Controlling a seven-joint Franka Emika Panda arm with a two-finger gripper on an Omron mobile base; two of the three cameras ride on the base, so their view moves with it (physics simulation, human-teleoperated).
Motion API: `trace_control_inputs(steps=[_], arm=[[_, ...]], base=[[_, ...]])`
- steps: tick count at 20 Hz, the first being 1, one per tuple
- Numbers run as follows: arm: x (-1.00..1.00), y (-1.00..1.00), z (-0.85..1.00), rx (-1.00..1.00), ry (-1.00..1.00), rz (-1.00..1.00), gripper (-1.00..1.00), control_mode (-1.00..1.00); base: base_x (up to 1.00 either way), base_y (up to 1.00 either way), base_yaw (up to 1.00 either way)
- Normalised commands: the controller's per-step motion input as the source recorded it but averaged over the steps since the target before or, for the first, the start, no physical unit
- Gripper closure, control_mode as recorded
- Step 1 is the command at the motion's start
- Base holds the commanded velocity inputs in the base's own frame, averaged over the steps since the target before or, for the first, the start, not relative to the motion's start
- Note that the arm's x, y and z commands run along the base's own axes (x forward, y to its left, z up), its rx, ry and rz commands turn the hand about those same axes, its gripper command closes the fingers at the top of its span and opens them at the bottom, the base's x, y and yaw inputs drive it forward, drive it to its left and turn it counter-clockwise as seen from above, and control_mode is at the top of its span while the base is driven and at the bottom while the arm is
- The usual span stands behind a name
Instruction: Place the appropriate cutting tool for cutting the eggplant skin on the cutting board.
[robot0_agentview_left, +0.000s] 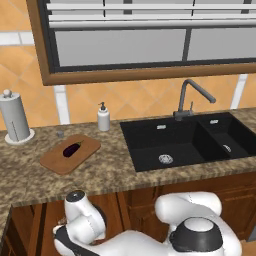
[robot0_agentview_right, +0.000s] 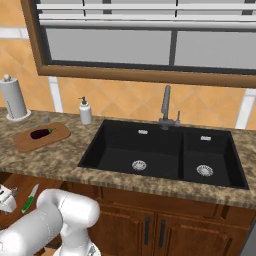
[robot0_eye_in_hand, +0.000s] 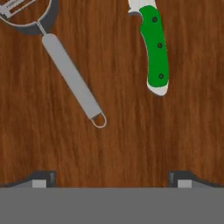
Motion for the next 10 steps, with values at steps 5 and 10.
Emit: trace_control_inputs(steps=[5, 10], arm=[[0.97, 0.19, -0.03, -0.01, 0.0, 0.08, -1.0, -1.0], [0.56, 0.4, -0.1, -0.08, 0.02, 0.1, -1.0, -1.0]], base=[[0.0, 0.0, 0.0], [0.0, 0.0, 0.0]])
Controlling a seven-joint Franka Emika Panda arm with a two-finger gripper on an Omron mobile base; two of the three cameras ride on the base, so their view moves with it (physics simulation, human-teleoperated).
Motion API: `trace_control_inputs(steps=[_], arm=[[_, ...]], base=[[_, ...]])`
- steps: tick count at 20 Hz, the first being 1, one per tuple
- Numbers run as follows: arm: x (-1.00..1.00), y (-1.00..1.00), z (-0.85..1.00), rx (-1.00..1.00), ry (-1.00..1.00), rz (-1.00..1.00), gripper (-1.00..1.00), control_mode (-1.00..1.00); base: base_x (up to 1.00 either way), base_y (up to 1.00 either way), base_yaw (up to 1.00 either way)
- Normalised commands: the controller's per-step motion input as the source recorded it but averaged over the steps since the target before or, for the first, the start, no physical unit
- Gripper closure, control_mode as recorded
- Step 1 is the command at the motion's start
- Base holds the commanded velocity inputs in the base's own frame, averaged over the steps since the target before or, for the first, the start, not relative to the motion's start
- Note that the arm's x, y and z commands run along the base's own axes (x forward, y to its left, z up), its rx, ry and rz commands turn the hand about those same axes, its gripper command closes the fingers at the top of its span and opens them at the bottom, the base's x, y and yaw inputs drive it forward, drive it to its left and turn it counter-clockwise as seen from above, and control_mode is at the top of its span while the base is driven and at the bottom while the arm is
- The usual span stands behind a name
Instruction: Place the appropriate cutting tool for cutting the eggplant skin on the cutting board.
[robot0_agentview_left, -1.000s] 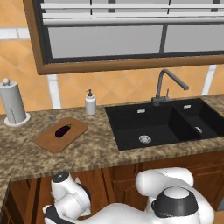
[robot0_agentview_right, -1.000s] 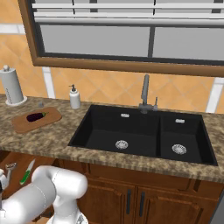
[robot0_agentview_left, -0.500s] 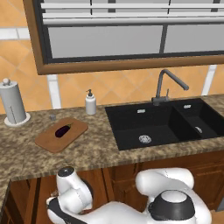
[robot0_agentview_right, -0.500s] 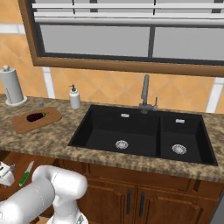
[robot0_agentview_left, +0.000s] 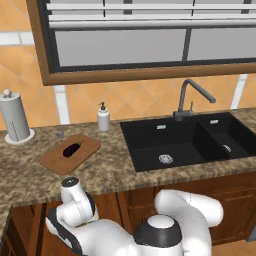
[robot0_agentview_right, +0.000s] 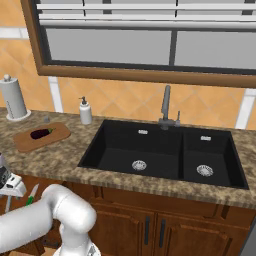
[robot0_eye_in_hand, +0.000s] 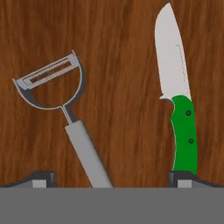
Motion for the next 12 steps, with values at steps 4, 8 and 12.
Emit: trace_control_inputs(steps=[4, 8, 12], arm=[[0.46, 0.42, -0.36, -0.12, 0.01, 0.06, -1.0, -1.0], [0.17, 0.46, -0.41, -0.07, 0.04, 0.06, -1.0, -1.0], [0.0, 0.17, -0.38, -0.02, 0.07, 0.07, -1.0, -1.0]], base=[[0.0, 0.0, 0.0], [0.0, 0.0, 0.0], [0.0, 0.0, 0.0]])
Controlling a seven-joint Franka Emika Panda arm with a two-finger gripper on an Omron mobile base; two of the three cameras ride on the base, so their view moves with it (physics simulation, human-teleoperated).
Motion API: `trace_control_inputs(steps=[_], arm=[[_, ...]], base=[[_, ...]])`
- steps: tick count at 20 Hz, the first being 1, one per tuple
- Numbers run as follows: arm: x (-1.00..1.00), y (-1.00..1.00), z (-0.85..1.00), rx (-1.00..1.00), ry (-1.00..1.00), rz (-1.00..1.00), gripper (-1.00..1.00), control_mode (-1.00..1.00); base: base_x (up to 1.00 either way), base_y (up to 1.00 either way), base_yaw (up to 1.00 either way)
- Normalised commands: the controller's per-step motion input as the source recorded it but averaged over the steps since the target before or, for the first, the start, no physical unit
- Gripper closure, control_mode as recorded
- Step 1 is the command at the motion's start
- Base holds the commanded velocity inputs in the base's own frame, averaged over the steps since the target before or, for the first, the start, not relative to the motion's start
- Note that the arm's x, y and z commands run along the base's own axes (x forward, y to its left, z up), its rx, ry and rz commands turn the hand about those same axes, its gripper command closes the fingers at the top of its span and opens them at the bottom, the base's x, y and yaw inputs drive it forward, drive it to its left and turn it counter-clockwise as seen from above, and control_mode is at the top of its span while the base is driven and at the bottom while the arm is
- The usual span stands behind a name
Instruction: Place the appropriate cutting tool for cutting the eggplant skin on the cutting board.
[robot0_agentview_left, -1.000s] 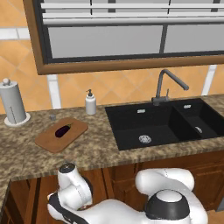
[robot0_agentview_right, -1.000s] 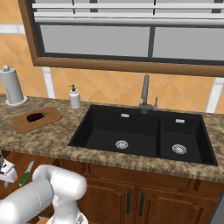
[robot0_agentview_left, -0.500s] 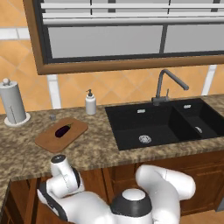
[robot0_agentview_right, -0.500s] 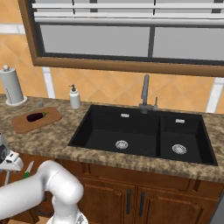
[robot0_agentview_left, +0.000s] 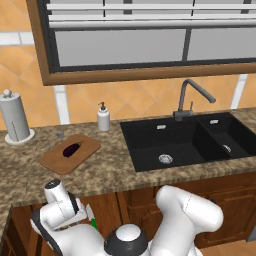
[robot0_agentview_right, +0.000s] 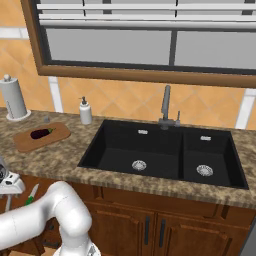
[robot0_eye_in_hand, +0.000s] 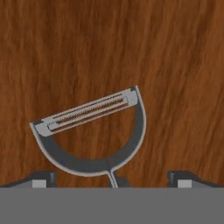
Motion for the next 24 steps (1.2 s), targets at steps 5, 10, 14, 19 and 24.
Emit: trace_control_inputs(steps=[5, 10, 14, 19, 24], arm=[[-0.06, 0.0, -0.43, 0.0, 0.09, 0.03, -1.0, -1.0], [-0.13, 0.0, -0.13, 0.0, 0.01, 0.0, -1.0, -1.0], [-0.1, 0.0, -0.21, 0.0, 0.0, 0.0, -1.0, -1.0], [-0.07, 0.0, -0.36, -0.01, 0.0, 0.0, 1.0, -1.0], [-0.2, 0.15, -0.62, -0.01, 0.04, 0.0, 1.0, -1.0]], base=[[0.0, 0.0, 0.0], [0.0, 0.0, 0.0], [0.0, 0.0, 0.0], [0.0, 0.0, 0.0], [0.0, 0.0, 0.0]])
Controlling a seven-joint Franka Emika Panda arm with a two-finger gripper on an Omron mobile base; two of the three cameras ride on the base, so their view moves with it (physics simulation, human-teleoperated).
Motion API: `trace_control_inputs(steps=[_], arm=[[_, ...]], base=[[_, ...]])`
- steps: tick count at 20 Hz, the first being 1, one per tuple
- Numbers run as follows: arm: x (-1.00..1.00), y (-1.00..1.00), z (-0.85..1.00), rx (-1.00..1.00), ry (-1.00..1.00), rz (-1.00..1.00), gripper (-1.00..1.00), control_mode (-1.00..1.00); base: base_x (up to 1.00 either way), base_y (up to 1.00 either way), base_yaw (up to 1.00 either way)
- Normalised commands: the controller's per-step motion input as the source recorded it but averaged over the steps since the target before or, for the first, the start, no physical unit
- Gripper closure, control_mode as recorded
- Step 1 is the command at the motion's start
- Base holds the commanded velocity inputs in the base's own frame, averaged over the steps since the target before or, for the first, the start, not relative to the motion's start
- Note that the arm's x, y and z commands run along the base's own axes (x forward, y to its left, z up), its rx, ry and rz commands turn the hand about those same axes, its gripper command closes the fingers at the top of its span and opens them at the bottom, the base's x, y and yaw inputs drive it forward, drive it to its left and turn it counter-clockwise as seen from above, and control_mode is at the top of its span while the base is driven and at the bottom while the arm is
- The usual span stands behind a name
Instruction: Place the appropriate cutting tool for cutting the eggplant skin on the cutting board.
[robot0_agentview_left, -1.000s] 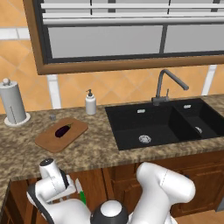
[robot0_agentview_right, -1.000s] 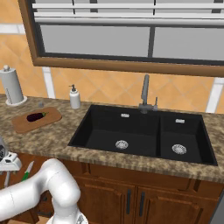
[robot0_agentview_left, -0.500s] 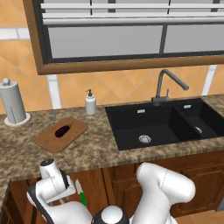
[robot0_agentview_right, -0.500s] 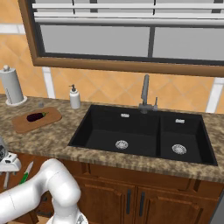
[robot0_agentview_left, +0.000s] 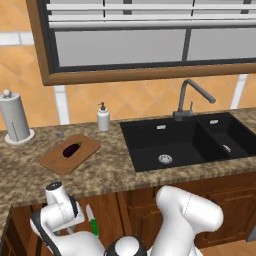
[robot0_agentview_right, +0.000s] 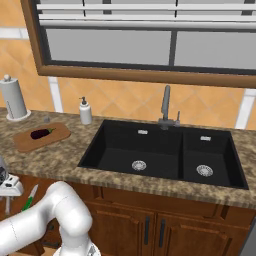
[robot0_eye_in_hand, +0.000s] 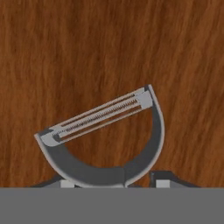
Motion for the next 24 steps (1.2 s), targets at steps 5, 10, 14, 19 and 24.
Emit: trace_control_inputs(steps=[5, 10, 14, 19, 24], arm=[[-0.32, 0.05, -0.49, 0.0, 0.01, 0.0, 1.0, -1.0], [-0.33, 0.0, -0.25, 0.0, 0.0, 0.0, 1.0, -1.0], [-0.42, -0.04, 0.0, 0.0, 0.0, -0.07, 1.0, -1.0], [-0.09, -0.24, 0.18, 0.0, 0.0, -0.1, 1.0, -1.0], [-0.21, -0.36, 0.86, 0.02, 0.0, -0.05, 1.0, -1.0]], base=[[0.0, 0.0, 0.0], [0.0, 0.0, 0.0], [0.0, 0.0, 0.0], [0.0, 0.0, 0.0], [0.0, 0.0, 0.0]])
